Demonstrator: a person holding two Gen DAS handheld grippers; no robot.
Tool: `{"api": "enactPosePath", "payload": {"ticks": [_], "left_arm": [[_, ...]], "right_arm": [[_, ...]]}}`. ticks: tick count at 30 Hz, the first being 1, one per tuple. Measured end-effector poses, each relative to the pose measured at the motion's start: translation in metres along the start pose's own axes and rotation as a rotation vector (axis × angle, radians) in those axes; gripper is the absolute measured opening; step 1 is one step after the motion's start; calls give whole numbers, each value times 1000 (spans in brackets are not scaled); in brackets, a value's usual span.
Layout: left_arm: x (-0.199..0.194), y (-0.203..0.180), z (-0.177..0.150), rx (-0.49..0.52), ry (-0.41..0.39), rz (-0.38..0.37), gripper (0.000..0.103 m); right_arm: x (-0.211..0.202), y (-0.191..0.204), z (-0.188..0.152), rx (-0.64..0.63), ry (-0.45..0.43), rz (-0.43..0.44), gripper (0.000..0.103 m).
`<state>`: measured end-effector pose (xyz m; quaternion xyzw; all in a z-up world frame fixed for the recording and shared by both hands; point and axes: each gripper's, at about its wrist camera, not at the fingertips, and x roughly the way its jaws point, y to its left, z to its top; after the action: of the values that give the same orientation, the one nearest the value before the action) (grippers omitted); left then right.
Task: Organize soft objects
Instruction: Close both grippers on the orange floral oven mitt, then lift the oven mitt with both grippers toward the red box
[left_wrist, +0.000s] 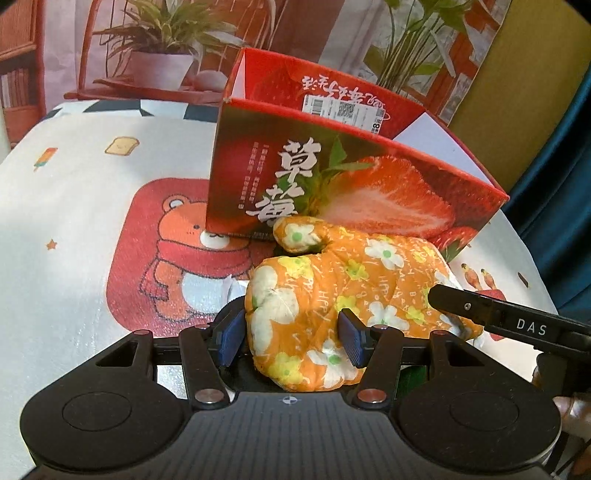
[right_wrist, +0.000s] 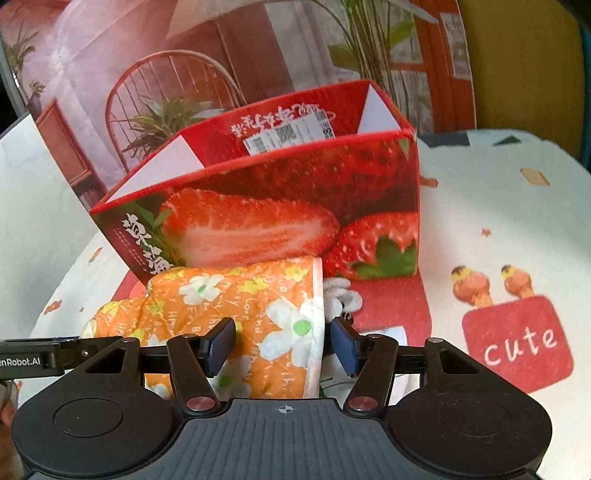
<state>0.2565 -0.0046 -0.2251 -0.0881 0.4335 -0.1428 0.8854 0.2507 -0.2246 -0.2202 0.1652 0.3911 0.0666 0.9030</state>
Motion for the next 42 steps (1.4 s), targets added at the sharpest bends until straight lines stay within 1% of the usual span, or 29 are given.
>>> {"api": "enactPosePath", "payload": {"ticks": [7, 9, 15, 19, 22, 25, 27, 30, 33, 35, 38, 40, 42], "left_arm": [[5, 4, -5, -20, 4, -13, 58], [6, 4, -5, -19, 4, -11, 58], [6, 6, -7, -24, 6, -12, 58], [7, 6, -7, -26, 7, -12, 58], [7, 6, -7, -25, 8, -10, 58], [7, 6, -7, -26, 9, -10, 58], [7, 7, -7, -25, 9, -11, 58], [7, 7, -7, -25, 9, -12, 58], [7, 7, -7, -26, 10, -11, 58], [7, 7, -6, -29, 10, -9, 56], [1, 7, -4, -27, -1, 1, 46], [-4, 6, -3, -30, -13, 0, 36], [-11, 6, -2, -28, -31, -3, 31]], "right_arm": [[5, -1, 0, 22, 14, 29, 58], [4, 2, 0, 16, 15, 43, 56], [-8, 21, 4, -80, -38, 16, 55], [-20, 34, 8, -157, -85, 6, 49], [-27, 46, 10, -226, -115, 20, 44], [-30, 60, 8, -322, -125, 38, 36], [-31, 68, 7, -362, -127, 49, 33], [-30, 73, 7, -375, -123, 65, 28], [-30, 72, 7, -367, -122, 61, 21], [-30, 70, 8, -361, -123, 55, 16], [-31, 68, 8, -361, -120, 55, 9], [-30, 65, 9, -347, -115, 54, 8], [-30, 60, 10, -320, -113, 51, 7]]}}
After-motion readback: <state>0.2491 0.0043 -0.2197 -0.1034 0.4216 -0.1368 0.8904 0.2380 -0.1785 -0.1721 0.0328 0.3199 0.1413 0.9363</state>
